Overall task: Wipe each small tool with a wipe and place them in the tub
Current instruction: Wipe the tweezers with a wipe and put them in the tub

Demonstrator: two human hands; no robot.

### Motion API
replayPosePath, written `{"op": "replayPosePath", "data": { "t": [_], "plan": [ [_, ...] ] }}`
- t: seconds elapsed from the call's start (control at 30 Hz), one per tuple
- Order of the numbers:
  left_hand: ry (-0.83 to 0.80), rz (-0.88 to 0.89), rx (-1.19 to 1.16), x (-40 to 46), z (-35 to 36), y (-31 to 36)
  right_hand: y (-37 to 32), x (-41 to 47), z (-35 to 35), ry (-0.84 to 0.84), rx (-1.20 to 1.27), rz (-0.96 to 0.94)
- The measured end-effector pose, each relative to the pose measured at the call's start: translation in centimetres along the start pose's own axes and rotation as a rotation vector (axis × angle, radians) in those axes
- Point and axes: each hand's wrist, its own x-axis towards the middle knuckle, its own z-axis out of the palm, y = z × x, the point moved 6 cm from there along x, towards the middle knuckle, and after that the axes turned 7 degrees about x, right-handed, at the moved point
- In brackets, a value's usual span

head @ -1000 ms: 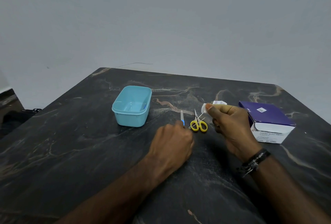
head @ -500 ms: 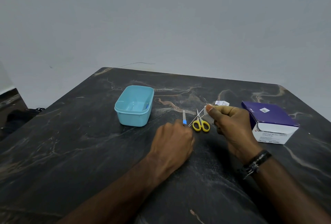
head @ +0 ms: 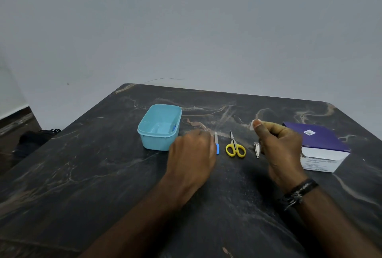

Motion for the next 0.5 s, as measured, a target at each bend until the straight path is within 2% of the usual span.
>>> {"op": "replayPosePath", "data": {
  "t": [0.1, 0.17, 0.3, 0.4, 0.5],
  "plan": [
    [0.127, -0.127, -0.051, 1.2, -2.5, -2.0, 0.6, -0.3, 0.6, -0.025, -0.034, -0.010],
    [0.151, -0.193, -0.050, 2.1, -4.4, -3.7, 1.0, -0.3, 0.9, -0.038, -0.036, 0.008],
    [0.112, -0.242, 0.194, 3.5, -7.6, -6.2, 1.2, -0.5, 1.2, -0.052, -0.034, 0.003],
    [0.089, -0.304, 0.273, 3.7, -8.0, -7.7, 1.0, -0.7, 1.3, -0.059, -0.023, 0.001],
    [-0.048, -0.320, 0.365, 4.0, -6.5, -8.9, 0.8, -0.6, 1.3, -0.058, -0.031, 0.007]
  ]
}}
